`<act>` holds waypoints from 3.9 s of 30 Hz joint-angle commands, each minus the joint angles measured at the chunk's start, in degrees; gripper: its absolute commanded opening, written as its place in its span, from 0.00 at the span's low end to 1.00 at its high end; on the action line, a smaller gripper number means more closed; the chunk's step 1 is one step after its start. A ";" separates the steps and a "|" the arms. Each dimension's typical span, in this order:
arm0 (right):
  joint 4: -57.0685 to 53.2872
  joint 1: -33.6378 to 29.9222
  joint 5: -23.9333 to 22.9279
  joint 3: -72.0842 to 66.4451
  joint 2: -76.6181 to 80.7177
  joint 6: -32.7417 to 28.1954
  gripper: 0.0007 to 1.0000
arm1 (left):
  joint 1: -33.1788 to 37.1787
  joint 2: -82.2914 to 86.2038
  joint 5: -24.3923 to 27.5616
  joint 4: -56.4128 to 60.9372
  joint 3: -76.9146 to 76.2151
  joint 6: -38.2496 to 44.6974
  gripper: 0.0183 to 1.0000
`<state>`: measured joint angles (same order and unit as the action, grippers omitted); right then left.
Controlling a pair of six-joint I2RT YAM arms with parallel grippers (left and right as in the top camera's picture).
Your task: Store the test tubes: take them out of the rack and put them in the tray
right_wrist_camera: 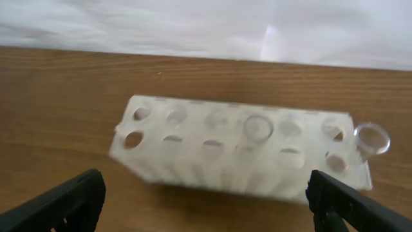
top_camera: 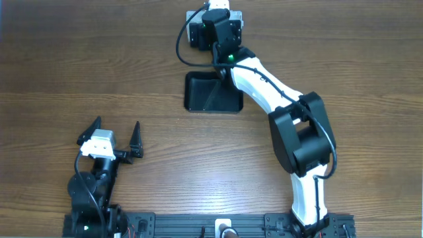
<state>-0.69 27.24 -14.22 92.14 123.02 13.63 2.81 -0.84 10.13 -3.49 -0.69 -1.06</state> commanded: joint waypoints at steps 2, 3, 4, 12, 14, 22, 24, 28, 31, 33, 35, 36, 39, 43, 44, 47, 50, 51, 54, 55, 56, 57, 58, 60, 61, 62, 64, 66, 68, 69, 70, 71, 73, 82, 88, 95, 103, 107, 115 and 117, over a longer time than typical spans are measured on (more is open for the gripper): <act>2.36 -1.57 -2.16 2.49 2.73 -3.98 0.99 | -0.07 0.50 0.74 0.02 0.35 0.66 1.00; 2.84 -1.75 -2.16 2.49 2.95 -4.48 0.99 | -0.07 0.50 0.74 0.02 0.35 0.66 1.00; 3.52 -1.90 -2.16 2.49 3.28 -4.72 0.99 | -0.07 0.50 0.74 0.02 0.35 0.66 1.00; 7.96 -2.47 -1.68 2.49 4.20 -6.01 0.99 | -0.07 0.50 0.74 0.00 0.35 0.66 1.00; 8.70 -2.40 -1.68 2.49 4.48 -6.01 0.98 | -0.07 0.50 0.74 0.02 0.35 0.66 1.00; 11.26 -2.36 -1.07 2.49 6.64 -6.01 0.96 | -0.07 0.50 0.74 0.02 0.35 0.66 1.00; 12.11 -2.36 -1.07 2.49 7.17 -5.99 0.96 | -0.07 0.50 0.74 0.02 0.35 0.66 1.00; 13.51 -2.36 -1.05 2.49 7.74 -5.97 0.95 | -0.07 0.50 0.74 0.00 0.35 0.66 1.00; 14.03 -2.36 -1.05 2.49 7.74 -5.97 0.92 | -0.07 0.50 0.74 0.02 0.35 0.66 1.00; 14.10 -2.36 -1.05 2.49 7.74 -5.95 0.89 | -0.07 0.50 0.74 0.02 0.35 0.66 1.00; 13.99 -2.34 -1.05 2.49 7.78 -5.92 0.85 | -0.07 0.50 0.74 0.02 0.35 0.66 1.00; 13.94 -2.29 -1.05 2.49 7.82 -5.95 0.83 | -0.07 0.50 0.72 0.02 0.35 0.66 1.00; 13.62 -2.29 -1.05 2.49 7.89 -5.92 0.77 | -0.07 0.50 0.74 0.02 0.35 0.63 1.00; 13.51 -2.29 -1.07 2.49 7.96 -5.51 0.67 | -0.07 0.50 0.74 0.02 0.35 0.66 1.00; 13.49 -2.27 -1.07 2.49 7.96 -5.38 0.64 | -0.07 0.50 0.74 0.00 0.35 0.66 1.00; 13.27 -2.19 -1.07 2.49 7.96 -5.31 0.57 | -0.07 0.50 0.74 0.02 0.35 0.66 1.00; 12.98 -2.19 -1.07 2.49 7.96 -5.31 0.55 | -0.07 0.50 0.72 0.02 0.35 0.66 1.00; 12.87 -2.19 -1.07 2.49 7.96 -5.31 0.55 | -0.07 0.50 0.74 0.02 0.35 0.63 1.00; 12.59 -2.19 -1.07 2.49 7.96 -5.31 0.50 | -0.07 0.50 0.74 0.02 0.35 0.66 1.00; 12.50 -2.19 -1.07 2.49 7.96 -5.31 0.49 | -0.07 0.50 0.74 0.00 0.35 0.66 1.00; 12.48 -2.19 -1.07 2.49 7.96 -5.31 0.48 | -0.07 0.50 0.74 0.02 0.35 0.66 1.00; 12.44 -2.19 -1.07 2.49 7.96 -5.31 0.46 | -0.07 0.50 0.74 0.02 0.35 0.66 1.00; 12.44 -2.19 -1.07 2.49 7.96 -5.31 0.46 | -0.07 0.50 0.74 0.02 0.35 0.66 1.00; 12.44 -2.19 -1.07 2.49 7.96 -5.31 0.42 | -0.07 0.50 0.74 0.02 0.35 0.66 1.00; 12.41 -2.19 -1.07 2.49 7.96 -5.31 0.40 | -0.07 0.50 0.74 0.02 0.35 0.66 1.00; 12.41 -2.19 -1.07 2.49 7.96 -5.31 0.39 | -0.07 0.50 0.74 0.02 0.35 0.66 1.00; 12.35 -2.19 -1.07 2.49 7.96 -5.31 0.36 | -0.07 0.50 0.74 0.02 0.35 0.66 1.00; 12.20 -2.19 -1.07 2.49 7.96 -5.33 0.33 | -0.07 0.50 0.74 0.00 0.35 0.66 1.00; 12.00 -2.21 -1.09 2.49 7.96 -5.33 0.29 | -0.07 0.50 0.74 0.02 0.35 0.66 1.00; 11.91 -2.21 -1.09 2.49 7.96 -5.33 0.28 | -0.07 0.50 0.74 0.02 0.35 0.66 1.00; 11.80 -2.21 -1.09 2.49 7.96 -5.33 0.27 | -0.07 0.50 0.74 0.00 0.35 0.66 1.00; 11.78 -2.21 -1.11 2.49 7.96 -5.35 0.25 | -0.07 0.50 0.74 0.02 0.35 0.66 1.00; 11.72 -2.27 -1.11 2.49 7.96 -5.33 0.25 | -0.07 0.50 0.74 0.02 0.35 0.66 1.00; 11.58 -2.43 -1.38 2.49 7.96 -5.33 0.19 | -0.07 0.50 0.74 0.02 0.35 0.63 1.00; 11.58 -2.43 -2.21 2.49 7.96 -5.35 0.14 | -0.07 0.50 0.72 0.02 0.35 0.66 1.00; 11.61 -2.43 -2.62 2.49 7.91 -5.38 0.13 | -0.07 0.50 0.74 0.02 0.35 0.66 1.00; 10.97 -2.40 -3.74 2.54 4.85 -6.05 0.12 | -0.07 0.50 0.74 0.02 0.35 0.66 1.00; 10.73 -2.36 -4.72 2.54 1.46 -6.84 0.12 | -0.07 0.50 0.74 0.02 0.35 0.66 1.00; 9.77 -1.60 -6.91 2.54 -7.58 -8.20 0.11 | -0.07 0.50 0.74 0.02 0.35 0.66 1.00; 8.92 -1.27 -6.91 2.54 -9.81 -8.59 0.11 | -0.07 0.50 0.74 0.00 0.35 0.66 1.00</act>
<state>8.78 25.23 -19.25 93.45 118.54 5.96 2.81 -0.84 10.13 -3.49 -0.69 -1.06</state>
